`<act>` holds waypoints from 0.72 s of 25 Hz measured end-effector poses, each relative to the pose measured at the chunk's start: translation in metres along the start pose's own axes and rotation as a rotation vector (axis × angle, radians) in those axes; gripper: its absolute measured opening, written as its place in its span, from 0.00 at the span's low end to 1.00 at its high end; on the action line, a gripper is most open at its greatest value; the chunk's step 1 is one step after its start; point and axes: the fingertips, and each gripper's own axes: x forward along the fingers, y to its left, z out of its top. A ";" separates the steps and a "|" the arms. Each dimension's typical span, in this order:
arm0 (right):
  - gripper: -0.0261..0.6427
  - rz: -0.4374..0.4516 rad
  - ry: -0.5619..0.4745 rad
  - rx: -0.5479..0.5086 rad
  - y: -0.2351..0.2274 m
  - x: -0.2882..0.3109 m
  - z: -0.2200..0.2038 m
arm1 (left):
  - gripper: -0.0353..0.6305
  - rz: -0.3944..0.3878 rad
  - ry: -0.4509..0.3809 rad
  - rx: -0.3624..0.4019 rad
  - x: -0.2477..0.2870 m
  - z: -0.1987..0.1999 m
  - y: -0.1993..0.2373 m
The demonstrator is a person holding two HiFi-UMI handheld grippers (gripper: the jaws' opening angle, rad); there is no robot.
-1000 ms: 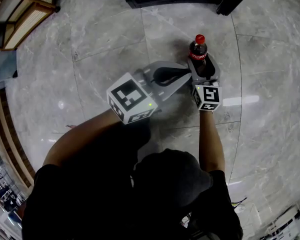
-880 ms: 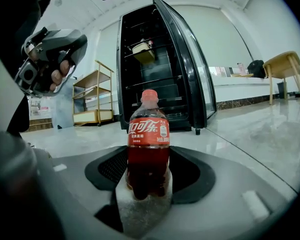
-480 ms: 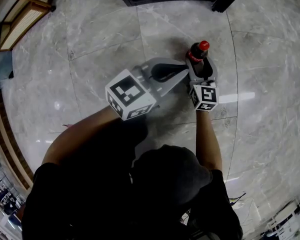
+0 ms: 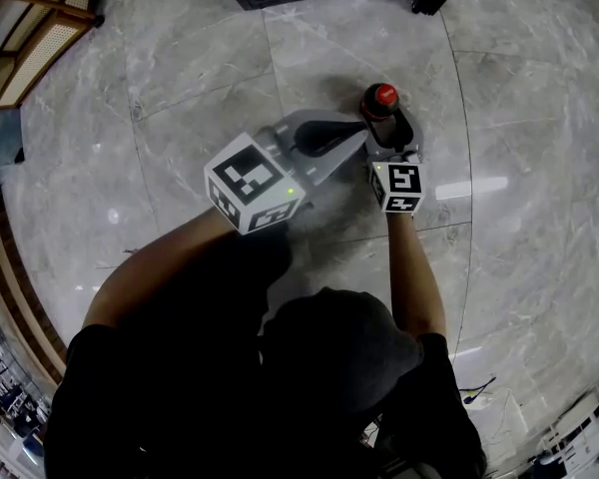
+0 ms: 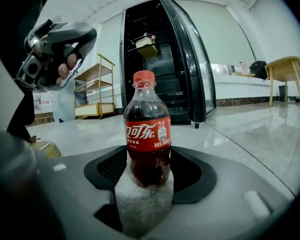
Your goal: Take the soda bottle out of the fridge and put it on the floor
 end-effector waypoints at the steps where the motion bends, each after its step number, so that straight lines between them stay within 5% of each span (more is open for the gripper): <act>1: 0.44 0.003 0.004 -0.003 0.001 0.000 0.000 | 0.06 0.001 0.001 -0.001 0.000 -0.001 0.000; 18: 0.63 0.007 -0.019 0.073 0.005 -0.022 0.010 | 0.06 -0.016 0.001 -0.008 0.007 -0.002 -0.008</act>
